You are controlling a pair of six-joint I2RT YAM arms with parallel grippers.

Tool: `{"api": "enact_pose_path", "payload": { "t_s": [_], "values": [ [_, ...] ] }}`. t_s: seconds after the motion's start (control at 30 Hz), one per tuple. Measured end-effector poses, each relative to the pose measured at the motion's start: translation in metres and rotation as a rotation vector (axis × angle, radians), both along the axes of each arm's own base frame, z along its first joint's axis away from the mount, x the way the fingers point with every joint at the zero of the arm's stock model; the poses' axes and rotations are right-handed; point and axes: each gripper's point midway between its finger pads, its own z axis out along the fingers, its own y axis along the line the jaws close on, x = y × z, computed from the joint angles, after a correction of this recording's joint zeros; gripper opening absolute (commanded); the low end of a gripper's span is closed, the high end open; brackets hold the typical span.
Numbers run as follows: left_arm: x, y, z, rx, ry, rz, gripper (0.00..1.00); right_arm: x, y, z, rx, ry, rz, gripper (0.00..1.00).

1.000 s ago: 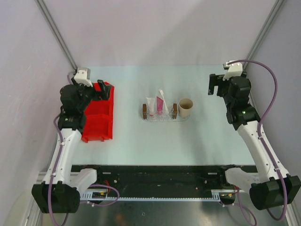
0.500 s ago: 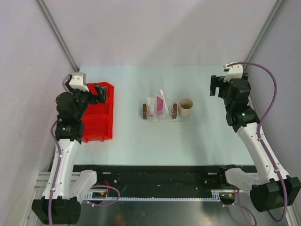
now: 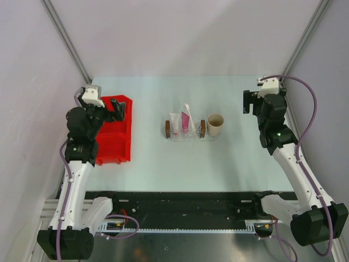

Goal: Prepare toiletry sets of a toothbrush and toothpaste on the tray

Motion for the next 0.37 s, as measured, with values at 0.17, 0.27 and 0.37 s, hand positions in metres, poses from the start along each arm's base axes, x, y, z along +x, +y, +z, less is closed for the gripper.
{"api": "enact_pose_path", "payload": {
  "t_s": [0.17,0.27,0.37],
  "values": [
    [0.002,-0.002,-0.003,-0.002,0.01,-0.011,1.0,0.002,0.0,-0.002,-0.01,0.0,-0.004,1.0],
    [0.003,-0.003,-0.006,-0.005,0.021,-0.018,1.0,0.002,0.0,-0.008,-0.019,0.014,-0.005,1.0],
    [0.004,-0.005,-0.009,-0.011,0.03,-0.027,1.0,0.002,-0.002,-0.013,-0.026,0.025,-0.015,1.0]
  ]
}}
